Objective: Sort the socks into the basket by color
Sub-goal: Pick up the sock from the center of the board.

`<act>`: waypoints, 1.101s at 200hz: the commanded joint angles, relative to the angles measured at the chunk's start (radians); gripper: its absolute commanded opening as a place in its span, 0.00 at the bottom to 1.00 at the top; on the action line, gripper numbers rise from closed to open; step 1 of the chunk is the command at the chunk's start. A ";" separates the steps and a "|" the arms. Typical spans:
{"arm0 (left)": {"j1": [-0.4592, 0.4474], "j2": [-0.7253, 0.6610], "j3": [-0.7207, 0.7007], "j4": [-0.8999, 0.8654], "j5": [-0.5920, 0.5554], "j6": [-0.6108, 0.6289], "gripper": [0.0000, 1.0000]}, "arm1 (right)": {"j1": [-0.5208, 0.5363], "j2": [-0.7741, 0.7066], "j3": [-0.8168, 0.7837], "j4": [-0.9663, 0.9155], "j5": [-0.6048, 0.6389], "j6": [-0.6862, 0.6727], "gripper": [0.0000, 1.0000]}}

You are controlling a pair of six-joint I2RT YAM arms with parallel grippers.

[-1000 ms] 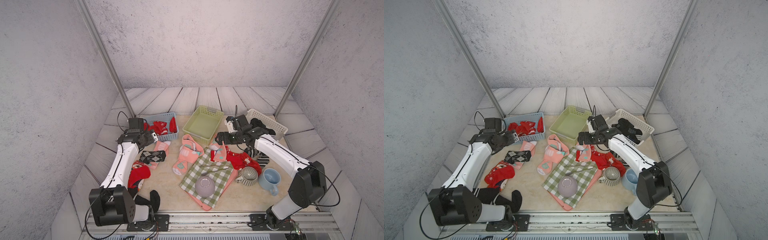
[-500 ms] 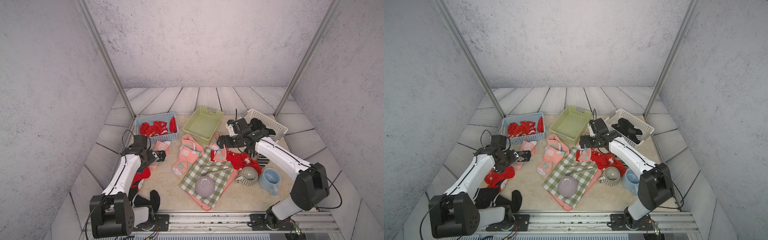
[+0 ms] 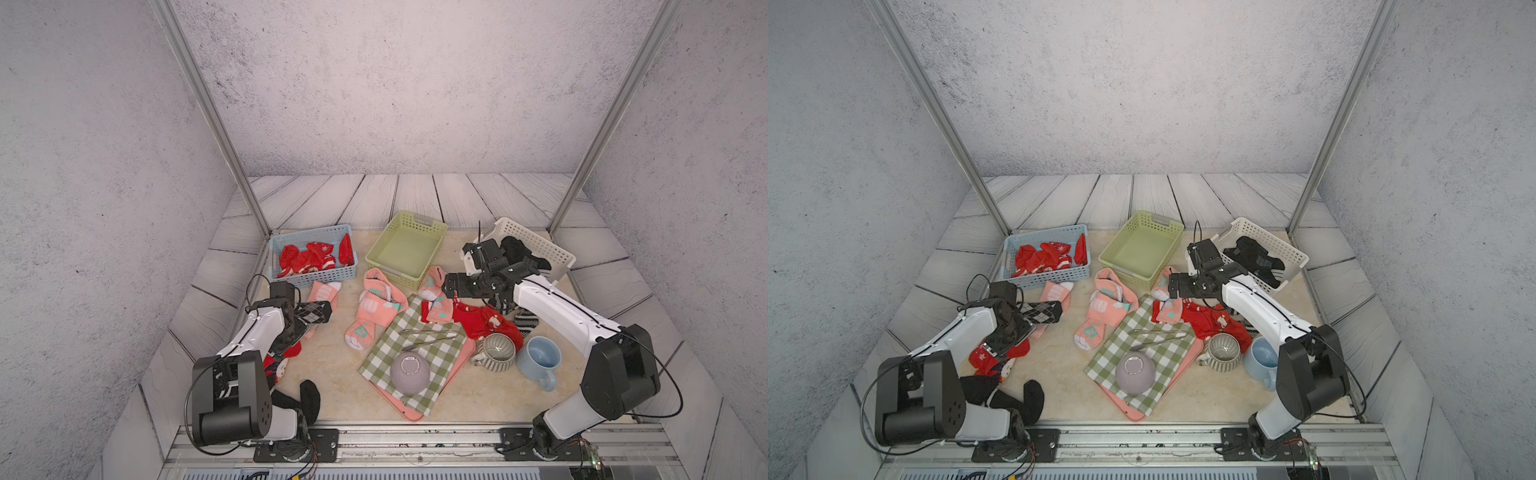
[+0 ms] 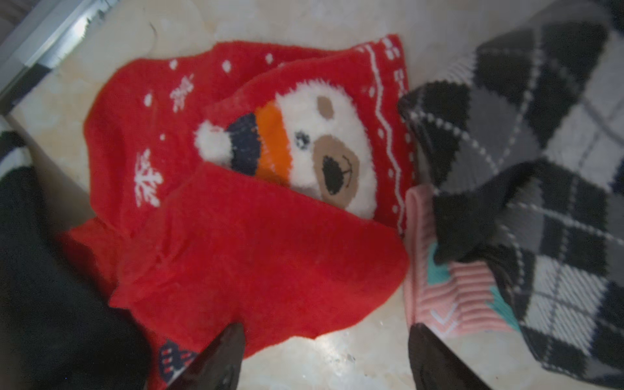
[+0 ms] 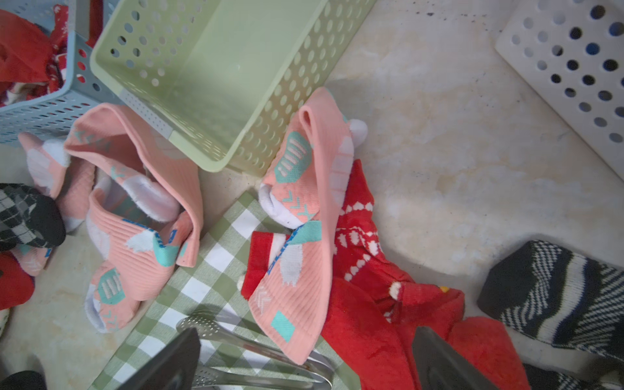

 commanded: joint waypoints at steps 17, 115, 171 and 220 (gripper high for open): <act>0.072 0.073 -0.018 0.067 0.038 0.012 0.71 | -0.022 0.017 -0.005 0.004 -0.006 0.002 0.99; -0.015 -0.009 -0.078 0.093 0.143 0.009 0.00 | -0.023 0.041 0.007 0.014 -0.031 0.009 0.99; -0.162 -0.165 -0.050 0.008 0.165 0.002 0.00 | -0.021 0.035 0.007 0.016 -0.051 0.012 0.99; -0.210 -0.272 -0.013 -0.043 0.199 0.020 0.00 | -0.021 0.033 0.005 0.024 -0.068 0.016 0.99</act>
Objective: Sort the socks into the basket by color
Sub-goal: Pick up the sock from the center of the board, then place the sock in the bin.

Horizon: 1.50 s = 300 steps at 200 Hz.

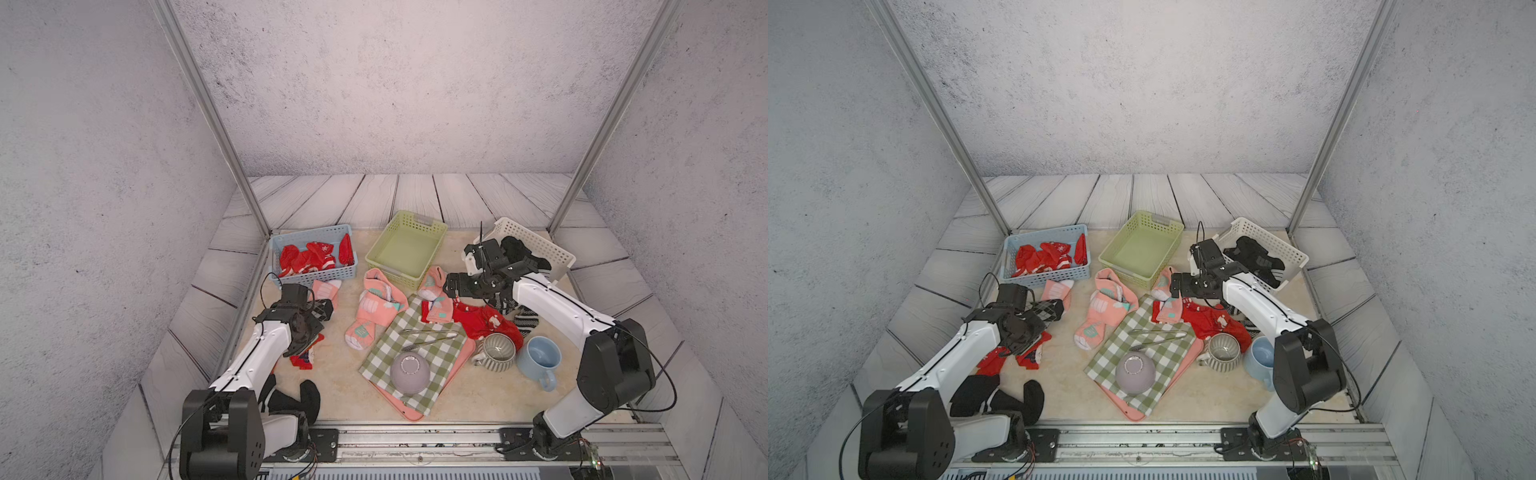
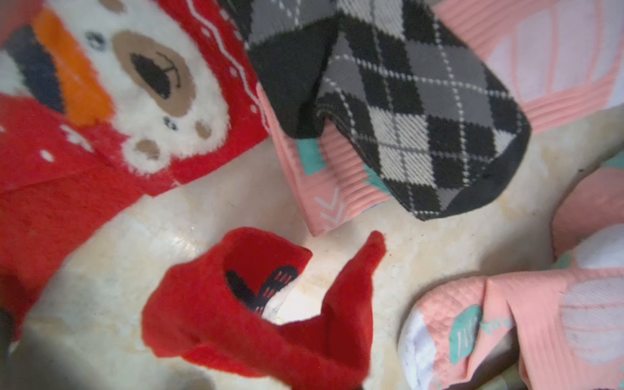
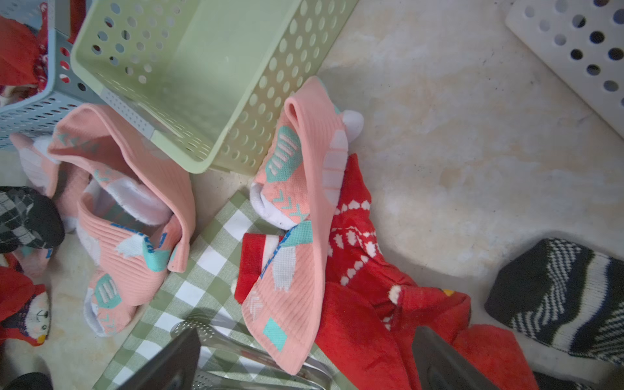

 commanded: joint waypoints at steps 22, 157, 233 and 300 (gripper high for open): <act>-0.057 -0.090 0.095 -0.080 0.013 0.043 0.00 | 0.002 -0.002 0.009 0.009 -0.024 0.011 0.99; -0.070 0.216 0.748 -0.041 -0.028 0.336 0.00 | 0.008 -0.018 0.019 -0.006 -0.026 0.006 0.99; -0.018 0.692 1.205 0.048 -0.040 0.520 0.00 | 0.005 -0.069 0.008 -0.051 0.033 -0.015 0.99; -0.020 0.938 1.206 0.122 0.055 0.471 0.00 | -0.064 -0.078 0.018 -0.157 0.178 -0.016 0.99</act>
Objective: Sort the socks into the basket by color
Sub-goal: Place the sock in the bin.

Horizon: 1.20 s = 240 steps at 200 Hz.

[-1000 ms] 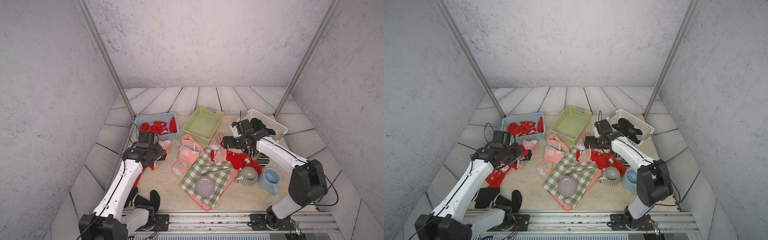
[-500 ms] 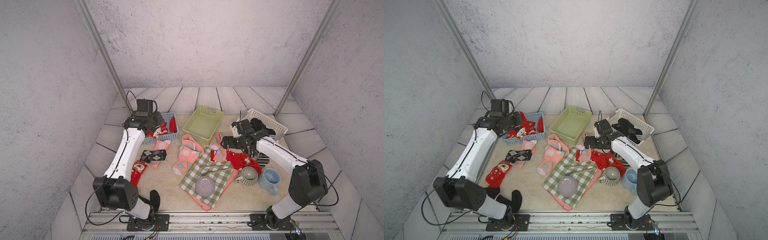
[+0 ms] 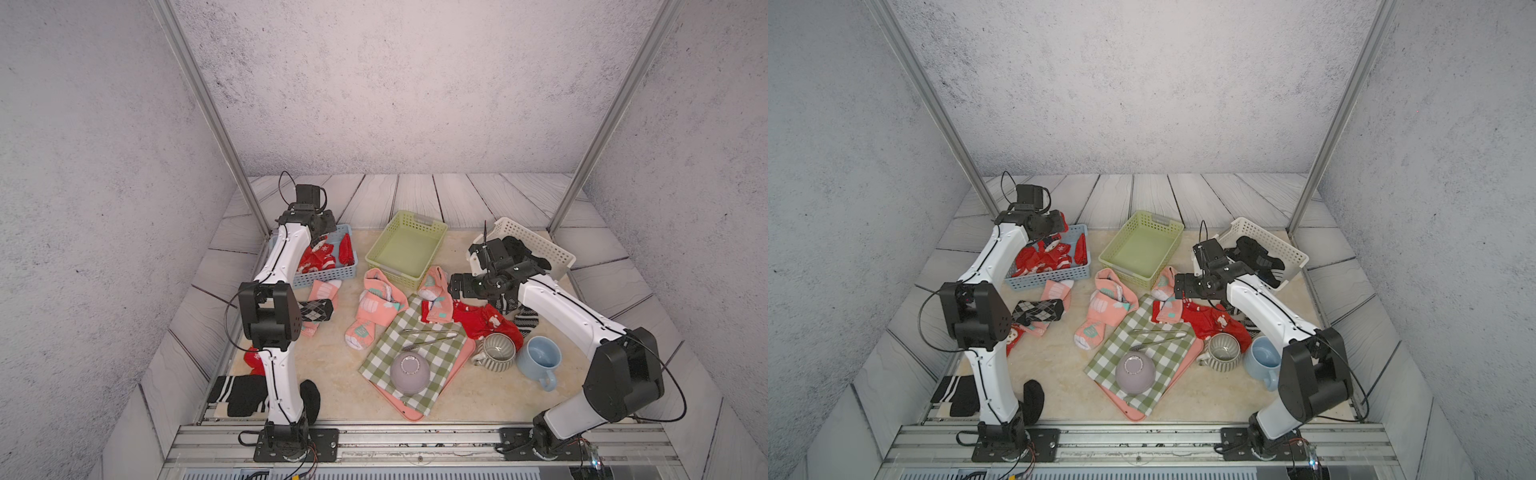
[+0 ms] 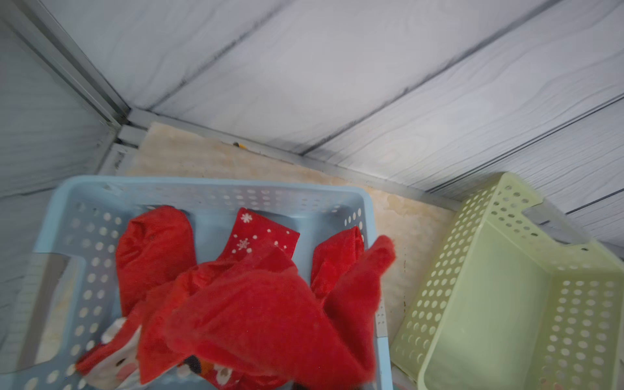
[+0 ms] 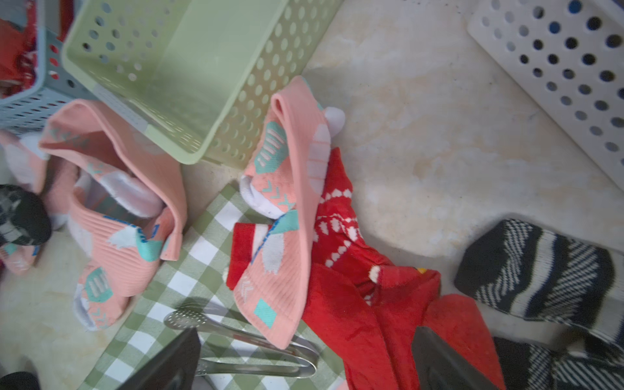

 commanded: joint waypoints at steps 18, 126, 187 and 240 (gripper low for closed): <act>0.001 0.047 -0.094 0.081 0.077 -0.034 0.00 | -0.119 -0.018 0.007 -0.077 0.091 0.000 0.99; -0.007 -0.043 -0.309 0.221 0.161 -0.055 0.50 | -0.322 0.082 -0.098 0.023 0.197 0.054 0.99; -0.016 -0.146 -0.348 0.235 0.189 -0.061 0.67 | -0.357 0.154 -0.157 0.124 0.263 0.102 0.99; -0.018 -0.260 -0.409 0.235 0.195 -0.061 0.73 | -0.389 0.217 -0.118 0.132 0.259 0.113 0.92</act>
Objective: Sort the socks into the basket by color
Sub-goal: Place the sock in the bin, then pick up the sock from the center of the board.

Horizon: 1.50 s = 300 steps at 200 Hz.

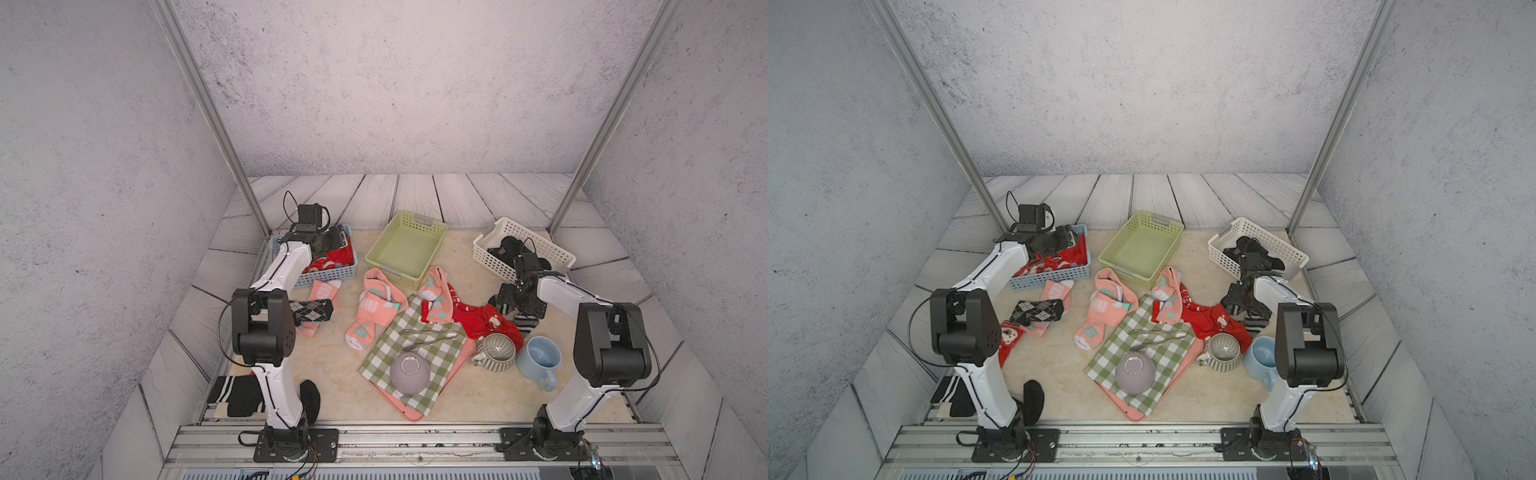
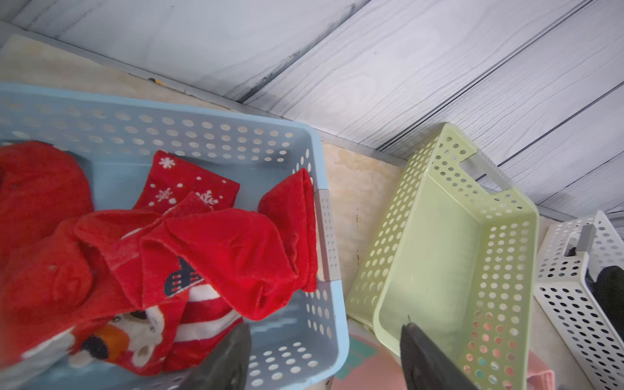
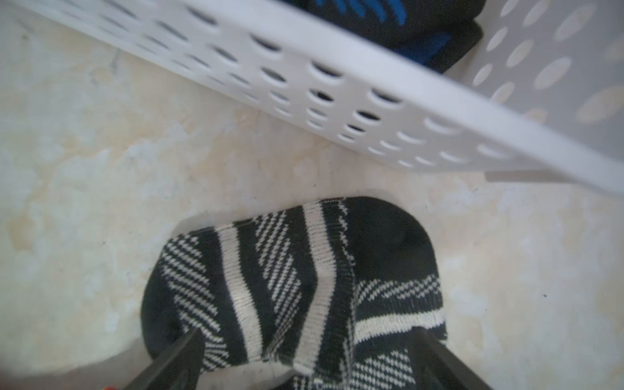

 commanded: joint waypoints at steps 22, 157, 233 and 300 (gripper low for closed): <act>-0.005 -0.097 -0.045 -0.009 0.017 -0.003 0.74 | -0.018 0.062 0.067 -0.007 -0.017 0.022 0.88; -0.057 -0.378 -0.240 -0.048 0.013 0.006 0.74 | -0.016 0.076 0.047 0.020 -0.170 0.048 0.07; -0.104 -0.487 -0.305 -0.078 -0.012 0.029 0.86 | 0.015 -0.149 0.129 -0.054 -0.159 0.036 0.00; -0.117 -0.573 -0.420 -0.073 0.010 0.020 0.92 | 0.017 -0.191 0.370 -0.095 -0.128 0.014 0.00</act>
